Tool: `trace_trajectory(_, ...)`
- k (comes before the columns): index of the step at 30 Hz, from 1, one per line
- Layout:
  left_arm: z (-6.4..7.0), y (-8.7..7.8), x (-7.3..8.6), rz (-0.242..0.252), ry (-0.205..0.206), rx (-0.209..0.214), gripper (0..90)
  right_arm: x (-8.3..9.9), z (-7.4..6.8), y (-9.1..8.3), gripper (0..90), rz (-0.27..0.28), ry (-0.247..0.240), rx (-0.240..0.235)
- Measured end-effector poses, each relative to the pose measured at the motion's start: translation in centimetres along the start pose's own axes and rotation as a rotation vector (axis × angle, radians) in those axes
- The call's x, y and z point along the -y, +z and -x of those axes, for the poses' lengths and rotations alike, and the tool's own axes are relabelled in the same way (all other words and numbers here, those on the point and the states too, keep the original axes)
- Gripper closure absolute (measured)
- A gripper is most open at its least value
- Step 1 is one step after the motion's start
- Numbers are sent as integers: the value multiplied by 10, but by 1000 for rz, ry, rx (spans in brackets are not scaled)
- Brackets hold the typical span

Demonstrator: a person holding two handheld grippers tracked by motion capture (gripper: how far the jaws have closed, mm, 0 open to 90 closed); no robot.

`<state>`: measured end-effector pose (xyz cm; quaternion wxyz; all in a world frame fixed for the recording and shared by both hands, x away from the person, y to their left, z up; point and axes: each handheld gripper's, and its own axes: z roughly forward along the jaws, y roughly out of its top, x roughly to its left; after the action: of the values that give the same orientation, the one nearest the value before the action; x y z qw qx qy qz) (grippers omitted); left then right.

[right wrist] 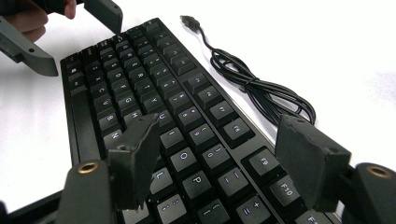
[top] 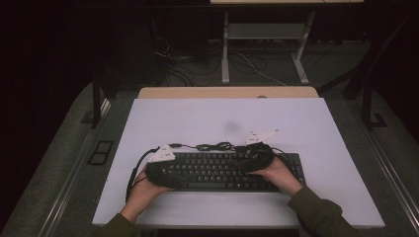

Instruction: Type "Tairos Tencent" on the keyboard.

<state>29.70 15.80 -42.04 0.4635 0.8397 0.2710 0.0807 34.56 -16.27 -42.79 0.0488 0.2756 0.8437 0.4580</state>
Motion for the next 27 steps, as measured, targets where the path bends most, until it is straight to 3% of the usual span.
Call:
trace_trajectory(3,2,0,1,-1,-2,14,318,0,0,0,303,1,-1,-1)
trace_trajectory(12,6,0,2,-21,12,92,696,0,0,-1,304,1,0,-1)
trace_trajectory(17,8,2,2,-46,28,122,842,0,0,0,304,1,-1,2)
trace_trajectory(20,8,5,3,-62,38,137,892,0,0,0,304,2,-2,2)
trace_trajectory(27,10,10,5,-100,53,156,892,0,0,-1,304,2,-4,2)
